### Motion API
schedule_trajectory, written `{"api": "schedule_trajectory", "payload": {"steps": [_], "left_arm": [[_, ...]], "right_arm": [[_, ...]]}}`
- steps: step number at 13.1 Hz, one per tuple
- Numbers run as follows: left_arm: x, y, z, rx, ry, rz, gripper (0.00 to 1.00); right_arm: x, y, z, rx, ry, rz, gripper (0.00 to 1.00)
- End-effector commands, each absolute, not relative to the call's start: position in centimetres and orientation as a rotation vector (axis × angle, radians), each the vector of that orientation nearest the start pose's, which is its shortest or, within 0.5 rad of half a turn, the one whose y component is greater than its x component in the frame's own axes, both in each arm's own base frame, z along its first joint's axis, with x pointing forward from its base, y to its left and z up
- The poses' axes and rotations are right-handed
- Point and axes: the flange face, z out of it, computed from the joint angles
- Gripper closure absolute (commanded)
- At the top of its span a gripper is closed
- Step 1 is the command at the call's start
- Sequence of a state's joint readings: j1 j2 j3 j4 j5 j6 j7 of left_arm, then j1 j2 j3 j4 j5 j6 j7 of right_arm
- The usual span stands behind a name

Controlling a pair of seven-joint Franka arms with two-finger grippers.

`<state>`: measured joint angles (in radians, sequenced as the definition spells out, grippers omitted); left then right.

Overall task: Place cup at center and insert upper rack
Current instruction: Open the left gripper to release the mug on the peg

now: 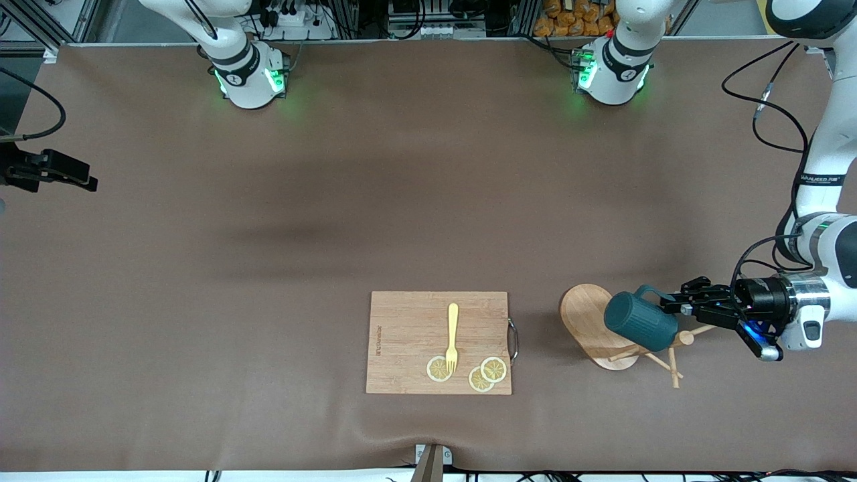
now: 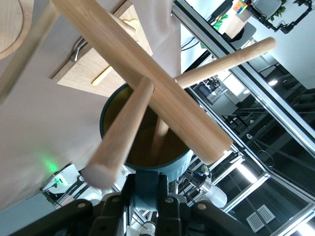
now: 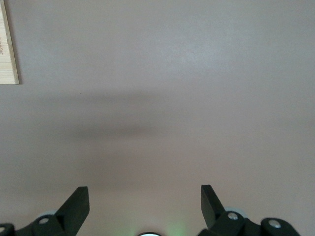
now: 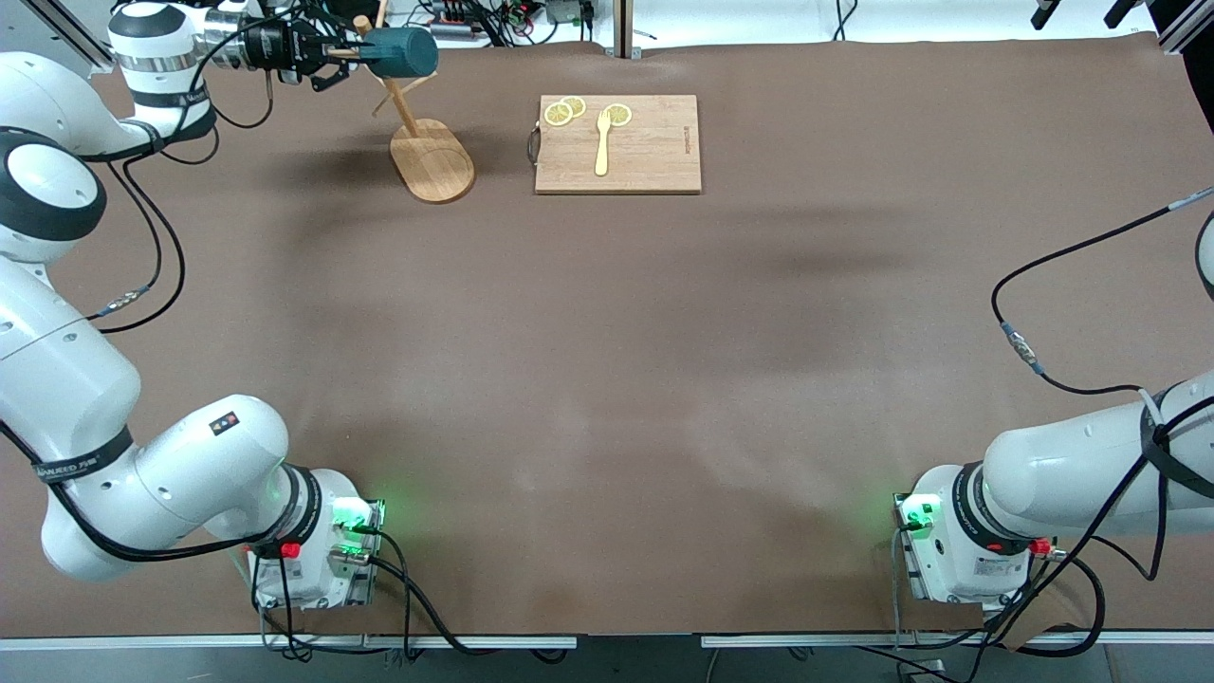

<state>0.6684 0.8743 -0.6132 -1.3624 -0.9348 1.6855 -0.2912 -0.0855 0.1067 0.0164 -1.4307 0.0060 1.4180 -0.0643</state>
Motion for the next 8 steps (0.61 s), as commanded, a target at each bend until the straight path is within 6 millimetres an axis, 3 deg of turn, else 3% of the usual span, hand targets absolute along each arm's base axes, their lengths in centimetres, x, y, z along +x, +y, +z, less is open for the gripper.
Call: {"api": "schedule_trajectory", "payload": {"steps": [1,2,3,8], "left_arm": [[70.8,7.4,30.2,1.561,0.668,-0.547,0.81],[70.9,7.3,30.3,1.562,0.668,-0.548,0.51],[70.9,7.3,30.9,1.561,0.679,-0.557,0.03],[71.0,7.8,33.6,1.531,0.714,-0.569,0.00]], "right_arm": [[56.8,-4.2,62.4,-3.110,0.026,0.174,0.00],[56.8,-4.1,62.4,-3.111,0.021,0.174,0.00],[56.8,-4.1,62.4,-3.111,0.021,0.174,0.00],[56.8,-4.4,62.5,-3.113,0.029,0.172,0.00]]}}
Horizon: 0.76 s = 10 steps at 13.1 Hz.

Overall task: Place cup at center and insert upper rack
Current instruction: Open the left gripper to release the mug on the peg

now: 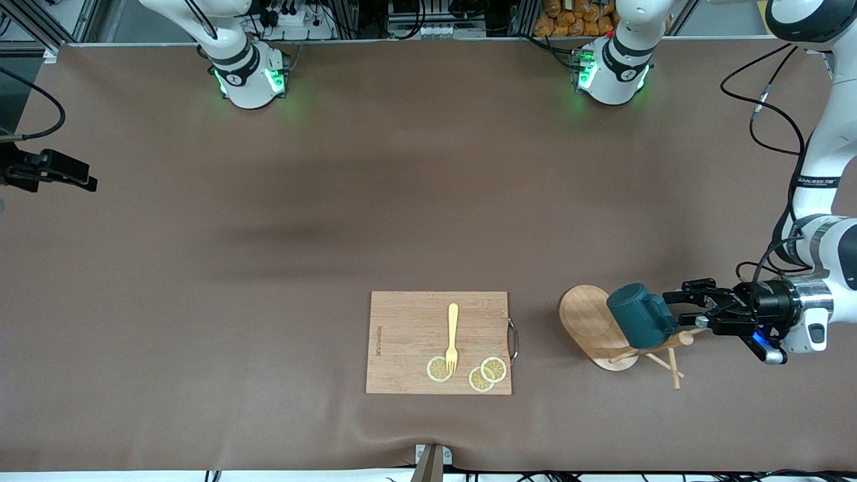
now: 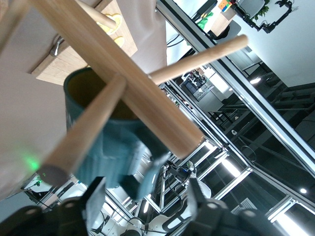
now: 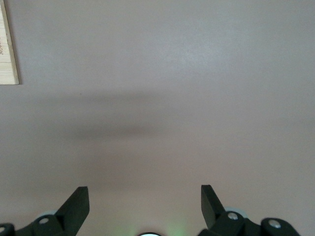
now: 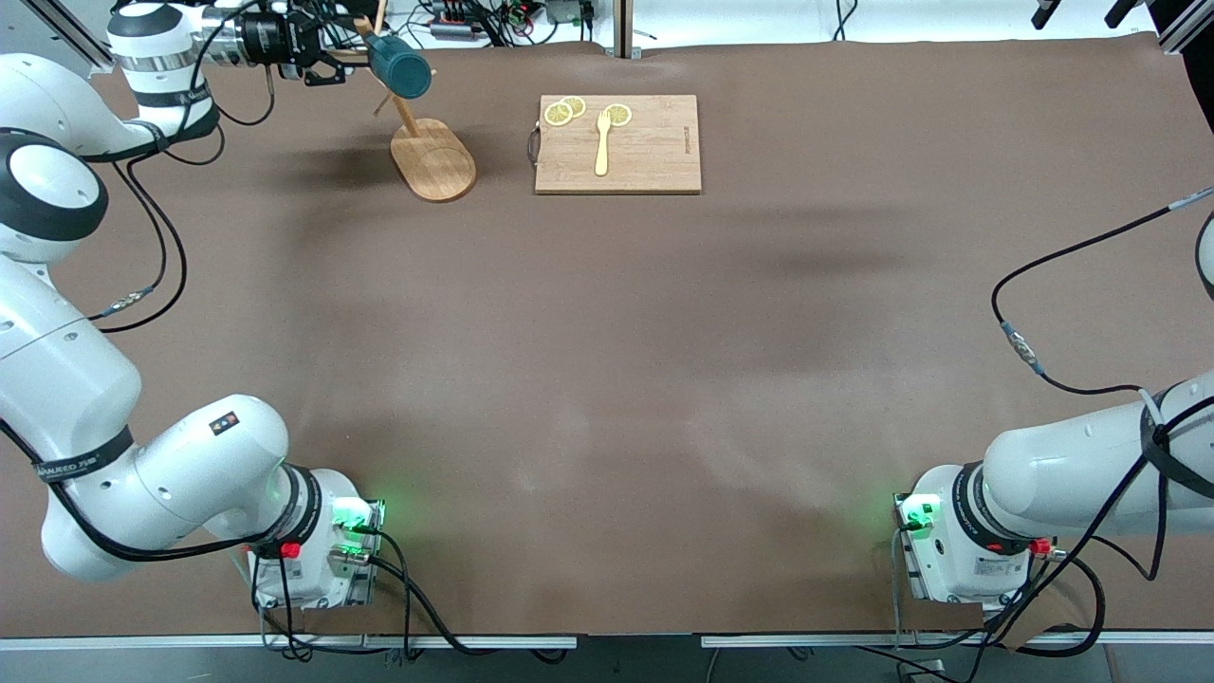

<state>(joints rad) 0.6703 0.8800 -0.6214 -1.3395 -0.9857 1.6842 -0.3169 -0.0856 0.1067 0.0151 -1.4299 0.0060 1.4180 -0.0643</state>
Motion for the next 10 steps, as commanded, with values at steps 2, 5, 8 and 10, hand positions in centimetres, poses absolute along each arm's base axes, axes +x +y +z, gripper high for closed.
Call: {"api": "schedule_trajectory", "payload": {"steps": [2,5,8,10], "left_arm": [[70.9,8.4,35.9,1.541,0.740,-0.572,0.00],[70.3,8.6,41.8,1.600,0.770,-0.538,0.00],[68.6,7.7,49.1,1.770,0.813,-0.466,0.00],[67.1,6.8,51.5,1.915,0.817,-0.473,0.00]], "right_arm": [[56.8,-4.4,62.7,-3.114,0.029,0.163,0.00],[56.8,-4.3,62.7,-3.114,0.026,0.163,0.00],[56.8,-4.4,62.7,-3.114,0.029,0.163,0.00],[56.8,-4.2,62.7,-3.111,0.023,0.162,0.00]]}}
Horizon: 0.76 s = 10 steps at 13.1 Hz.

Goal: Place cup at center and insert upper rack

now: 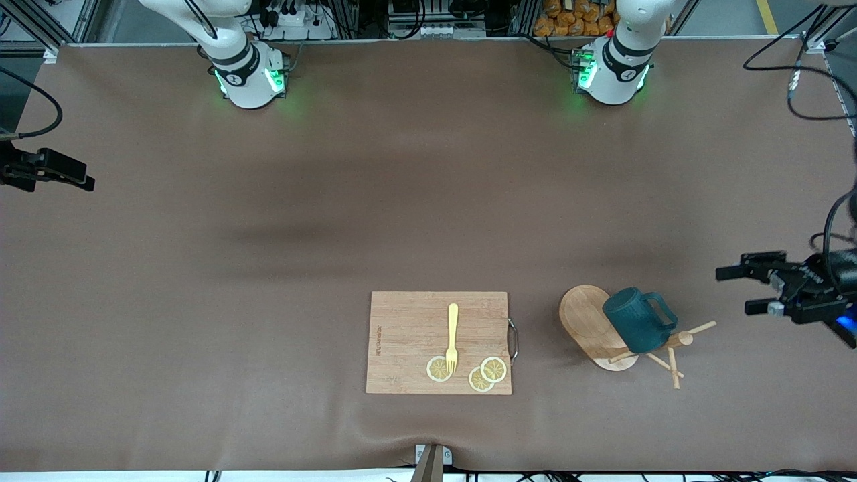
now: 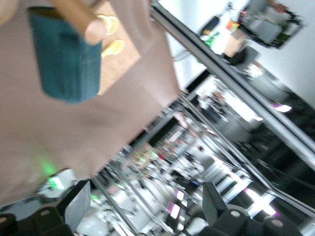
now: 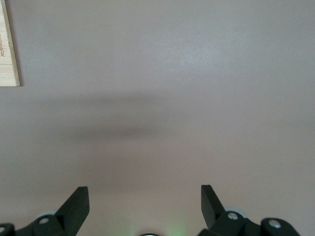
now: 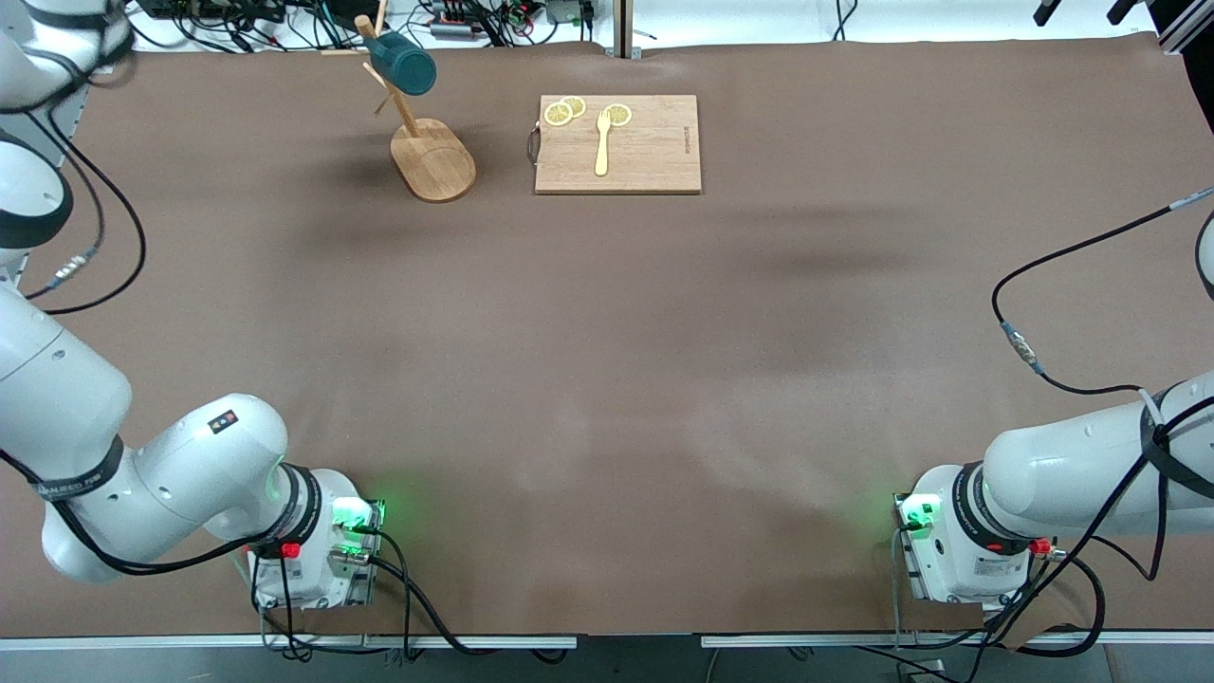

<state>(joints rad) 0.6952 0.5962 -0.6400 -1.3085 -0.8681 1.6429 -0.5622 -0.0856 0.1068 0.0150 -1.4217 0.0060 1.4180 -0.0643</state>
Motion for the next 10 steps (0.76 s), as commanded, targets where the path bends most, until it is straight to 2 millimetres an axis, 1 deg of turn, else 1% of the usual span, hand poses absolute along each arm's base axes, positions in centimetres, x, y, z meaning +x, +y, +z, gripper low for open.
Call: {"api": "schedule_trajectory", "payload": {"steps": [1,3,4,6,8,10], "left_arm": [[66.3,6.5,53.3,1.993,0.819,-0.429,0.00],[64.8,5.1,56.4,2.165,0.806,-0.359,0.00],[63.9,3.8,57.8,2.254,0.785,-0.333,0.00],[62.6,1.4,59.6,2.418,0.742,-0.296,0.00],[61.1,-1.7,61.5,2.626,0.684,-0.210,0.00],[60.1,-3.9,62.2,2.829,0.618,-0.144,0.00]], "right_arm": [[56.8,-4.2,62.7,-3.111,0.023,0.162,0.00],[56.8,-4.2,62.7,-3.114,0.022,0.163,0.00],[56.8,-4.2,62.8,-3.115,0.017,0.161,0.00],[56.8,-4.0,63.3,-3.114,0.016,0.144,0.00],[56.6,-3.7,63.7,-3.109,0.013,0.136,0.00],[56.7,-3.5,63.6,-3.107,0.003,0.140,0.00]]}}
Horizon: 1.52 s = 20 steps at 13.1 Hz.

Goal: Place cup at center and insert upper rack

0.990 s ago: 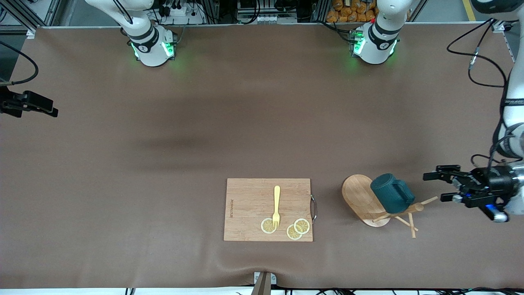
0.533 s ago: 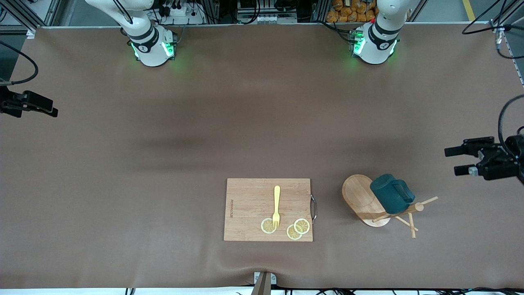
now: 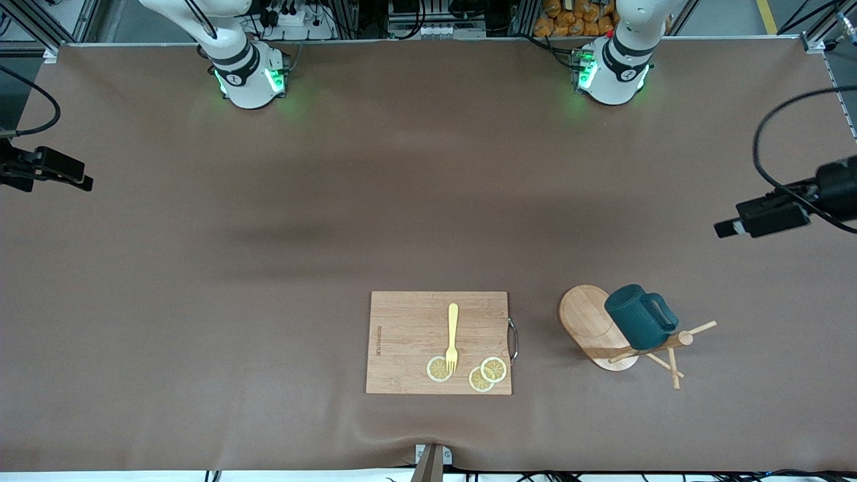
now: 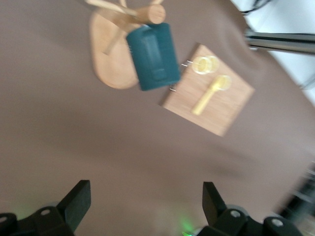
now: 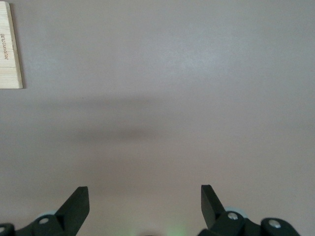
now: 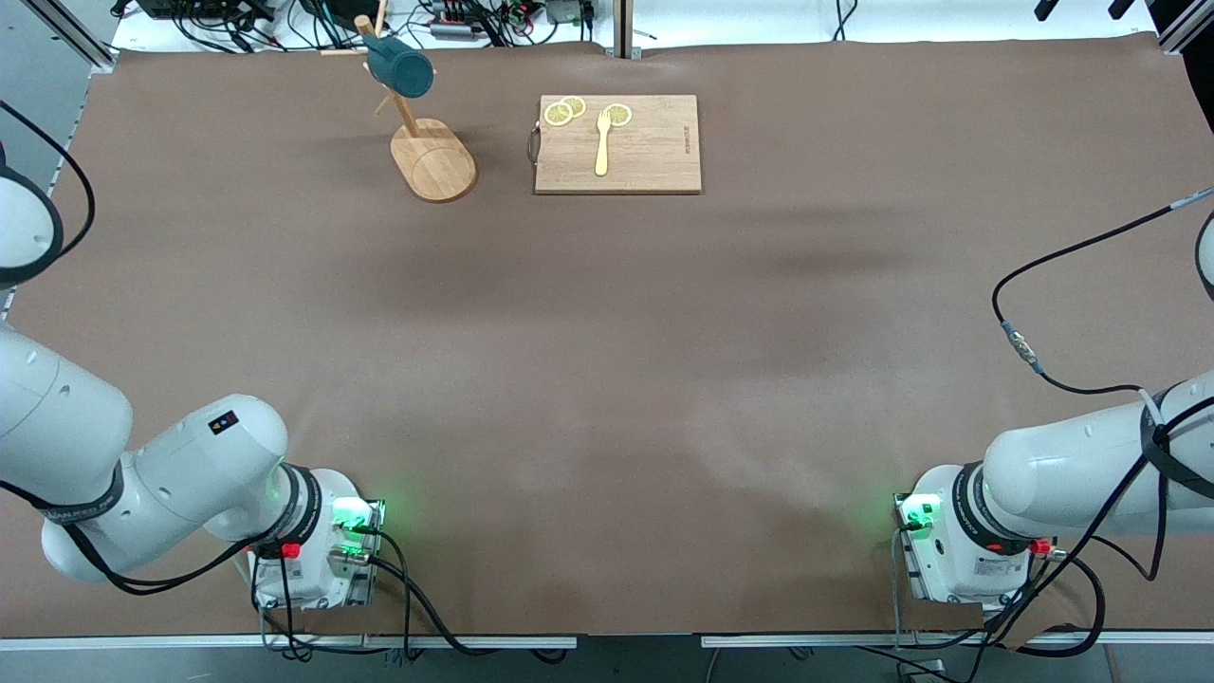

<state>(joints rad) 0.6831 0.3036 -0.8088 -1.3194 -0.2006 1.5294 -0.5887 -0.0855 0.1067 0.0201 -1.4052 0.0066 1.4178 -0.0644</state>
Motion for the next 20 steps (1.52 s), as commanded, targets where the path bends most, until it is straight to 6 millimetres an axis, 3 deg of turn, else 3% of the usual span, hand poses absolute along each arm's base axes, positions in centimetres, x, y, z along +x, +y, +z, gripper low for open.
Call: {"api": "schedule_trajectory", "payload": {"steps": [1,2,5,7,11,20], "left_arm": [[59.3,-4.8,63.5,-3.252,-0.649,0.084,0.00],[58.5,-7.4,63.8,-3.204,-0.549,0.043,0.00],[58.1,-6.1,63.9,-3.123,-0.407,-0.006,0.00],[57.4,-5.4,64.0,-3.108,-0.322,-0.011,0.00],[55.2,-3.2,63.9,-3.155,-0.268,0.001,0.00],[53.3,-3.8,65.4,-3.146,-0.227,0.045,0.00]], "right_arm": [[56.5,-3.4,63.8,-3.109,0.003,0.136,0.00],[56.5,-3.1,64.1,-3.111,0.003,0.127,0.00],[56.7,-2.9,65.6,-3.113,-0.017,0.074,0.00],[56.6,-1.4,66.1,-3.114,-0.057,0.060,0.00],[56.4,-0.5,66.7,-3.115,-0.082,0.042,0.00],[56.9,-0.5,65.5,-3.132,-0.082,0.064,0.00]]}}
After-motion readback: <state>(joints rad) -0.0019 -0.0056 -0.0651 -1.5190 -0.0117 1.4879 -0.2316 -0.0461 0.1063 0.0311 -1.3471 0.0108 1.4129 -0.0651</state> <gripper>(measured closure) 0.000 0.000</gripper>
